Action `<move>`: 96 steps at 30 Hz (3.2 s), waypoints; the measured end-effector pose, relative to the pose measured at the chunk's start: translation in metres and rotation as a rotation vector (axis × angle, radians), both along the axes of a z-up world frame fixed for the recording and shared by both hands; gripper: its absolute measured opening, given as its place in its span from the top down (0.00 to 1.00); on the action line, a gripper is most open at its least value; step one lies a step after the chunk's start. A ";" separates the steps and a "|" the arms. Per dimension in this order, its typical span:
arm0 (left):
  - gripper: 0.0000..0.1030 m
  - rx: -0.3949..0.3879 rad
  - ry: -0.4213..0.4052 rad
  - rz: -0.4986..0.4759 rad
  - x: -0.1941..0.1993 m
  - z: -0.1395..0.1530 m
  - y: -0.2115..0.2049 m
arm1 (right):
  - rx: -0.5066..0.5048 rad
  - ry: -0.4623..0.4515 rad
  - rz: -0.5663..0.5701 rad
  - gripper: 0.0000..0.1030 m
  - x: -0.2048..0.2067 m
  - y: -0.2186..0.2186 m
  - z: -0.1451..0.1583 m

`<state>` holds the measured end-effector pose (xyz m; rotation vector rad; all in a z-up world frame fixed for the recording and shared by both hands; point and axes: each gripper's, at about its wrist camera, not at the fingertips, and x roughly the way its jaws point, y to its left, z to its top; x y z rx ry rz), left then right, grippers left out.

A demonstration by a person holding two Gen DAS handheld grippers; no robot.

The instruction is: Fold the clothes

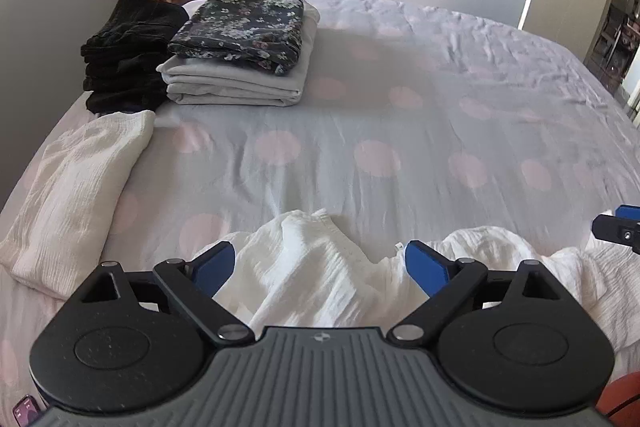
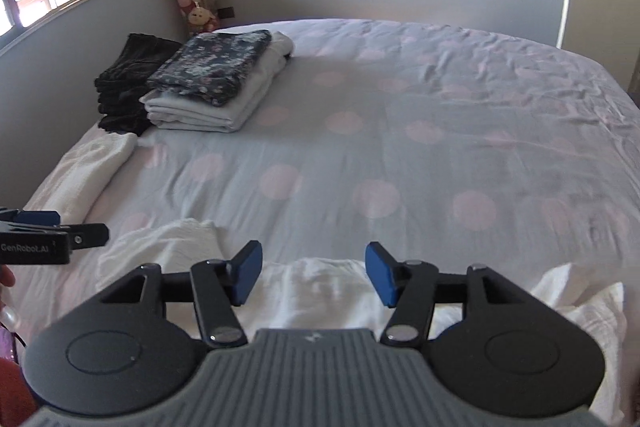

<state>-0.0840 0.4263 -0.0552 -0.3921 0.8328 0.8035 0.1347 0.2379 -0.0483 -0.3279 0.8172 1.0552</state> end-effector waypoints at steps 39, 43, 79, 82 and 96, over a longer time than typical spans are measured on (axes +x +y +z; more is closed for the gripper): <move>0.58 -0.155 0.310 -0.135 0.047 -0.156 0.108 | -0.136 0.300 -0.005 0.92 0.086 0.084 -0.154; 0.79 -0.104 0.278 -0.142 0.045 -0.132 0.094 | -0.083 0.218 -0.021 0.93 0.078 0.073 -0.122; 0.43 -0.069 0.212 0.067 -0.221 -0.004 0.162 | 0.126 -0.087 0.372 0.92 -0.157 0.237 0.009; 0.39 -0.052 0.181 0.039 -0.222 -0.016 0.169 | 0.102 -0.116 0.318 0.65 -0.152 0.244 -0.005; 0.32 -0.020 0.004 -0.230 -0.134 -0.053 0.163 | -0.038 -0.143 0.149 0.46 -0.070 0.156 -0.037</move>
